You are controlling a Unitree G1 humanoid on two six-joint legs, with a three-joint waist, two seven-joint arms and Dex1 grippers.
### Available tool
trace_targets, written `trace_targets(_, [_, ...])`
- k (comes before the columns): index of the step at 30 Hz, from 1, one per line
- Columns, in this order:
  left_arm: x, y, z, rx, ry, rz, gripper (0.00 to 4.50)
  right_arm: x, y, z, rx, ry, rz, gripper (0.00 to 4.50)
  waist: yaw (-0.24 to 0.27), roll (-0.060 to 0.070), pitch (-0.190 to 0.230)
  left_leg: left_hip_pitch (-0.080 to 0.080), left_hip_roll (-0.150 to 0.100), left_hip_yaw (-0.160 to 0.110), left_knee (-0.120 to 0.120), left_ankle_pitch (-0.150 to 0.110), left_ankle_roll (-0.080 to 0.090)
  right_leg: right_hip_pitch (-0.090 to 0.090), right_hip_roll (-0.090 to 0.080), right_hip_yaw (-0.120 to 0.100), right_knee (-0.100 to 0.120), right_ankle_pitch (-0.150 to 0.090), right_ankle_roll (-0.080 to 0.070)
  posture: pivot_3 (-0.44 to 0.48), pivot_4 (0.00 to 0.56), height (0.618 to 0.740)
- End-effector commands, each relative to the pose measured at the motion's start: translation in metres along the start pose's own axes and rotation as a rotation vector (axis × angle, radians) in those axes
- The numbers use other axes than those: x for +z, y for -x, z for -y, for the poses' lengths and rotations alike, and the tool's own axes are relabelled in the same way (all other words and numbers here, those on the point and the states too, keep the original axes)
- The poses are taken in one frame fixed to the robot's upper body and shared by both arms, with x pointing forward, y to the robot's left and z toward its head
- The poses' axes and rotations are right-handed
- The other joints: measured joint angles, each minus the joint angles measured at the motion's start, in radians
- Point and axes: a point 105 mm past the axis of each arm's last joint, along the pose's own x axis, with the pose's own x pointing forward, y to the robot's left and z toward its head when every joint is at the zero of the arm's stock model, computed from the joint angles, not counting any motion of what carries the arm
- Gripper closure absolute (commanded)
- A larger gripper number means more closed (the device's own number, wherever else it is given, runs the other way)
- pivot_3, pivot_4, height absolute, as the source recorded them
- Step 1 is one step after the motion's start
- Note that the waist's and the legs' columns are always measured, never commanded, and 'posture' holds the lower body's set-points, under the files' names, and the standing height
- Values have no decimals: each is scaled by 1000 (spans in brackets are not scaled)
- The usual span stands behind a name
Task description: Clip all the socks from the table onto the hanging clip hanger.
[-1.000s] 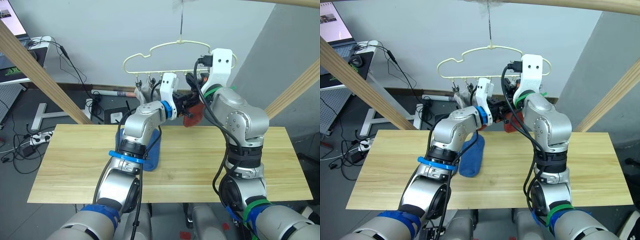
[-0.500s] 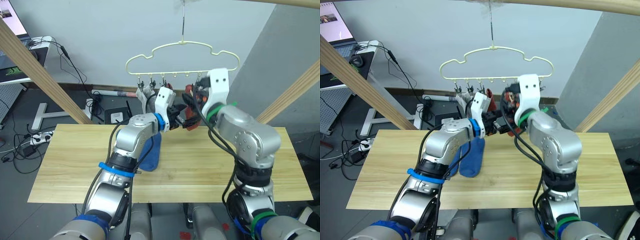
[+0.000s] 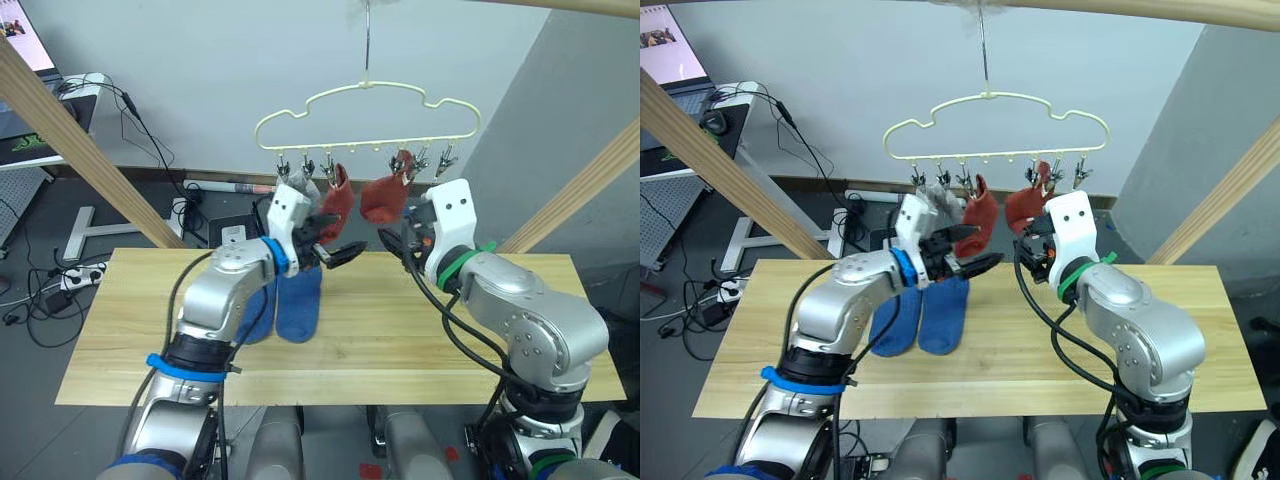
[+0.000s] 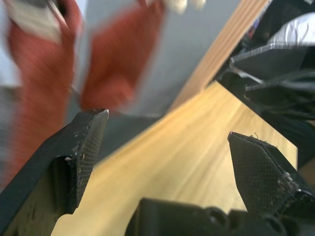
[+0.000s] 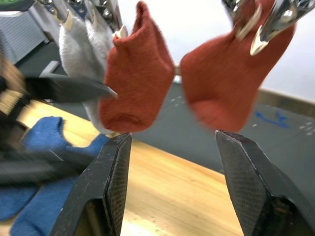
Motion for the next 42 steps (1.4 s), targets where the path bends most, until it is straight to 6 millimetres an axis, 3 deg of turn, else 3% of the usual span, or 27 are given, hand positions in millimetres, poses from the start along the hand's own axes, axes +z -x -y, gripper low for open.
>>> trace_targets(1, [28, 18, 1, -37, -96, 80, 47, 12, 10, 4, -85, -4, 93, 1694, 0, 0, 0, 0, 0, 0, 0, 0, 0, 0, 0, 0, 0, 0, 0, 43, 237, 740])
trace_targets(10, [72, 50, -8, -129, -167, 154, 47, 24, 8, 17, -229, -71, 195, 1694, 1, 0, -1, 0, 0, -1, 0, 1, -1, 0, 0, -1, 0, 0, 0, 66, 231, 740])
trace_targets(19, [95, 51, -10, -206, -186, 187, 47, 34, -2, 13, -235, -123, 243, 1694, 1, 0, -1, 0, 0, -1, 0, 1, -1, 0, 0, -1, 0, 0, 0, 69, 228, 740])
trace_targets(27, [101, 55, -3, -312, -136, 186, 47, 40, -10, 11, -220, -138, 260, 1694, 1, 0, -1, 0, 0, -1, 0, 1, -1, 0, 0, -1, 1, 0, 0, 70, 219, 740])
trace_targets(34, [97, 57, -8, -290, -177, 154, 47, 43, -15, 11, -214, -144, 268, 1694, 2, 0, -2, 0, 0, -1, 0, 2, -2, 0, 0, -1, 1, 0, -1, 80, 219, 740])
trace_targets(37, [97, 57, -7, -290, -173, 158, 9, 43, -17, 9, -206, -149, 266, 2247, 2, 0, -2, 0, 0, -1, 0, 2, -2, 0, 0, -1, 1, 0, -1, 84, 220, 740])
trace_targets(42, [96, 56, -7, -278, -177, 152, 9, 42, -23, 13, -212, -148, 258, 2247, 2, 0, -2, 0, 0, -1, 0, 2, -2, 0, 0, -1, 1, 1, -1, 89, 221, 740])
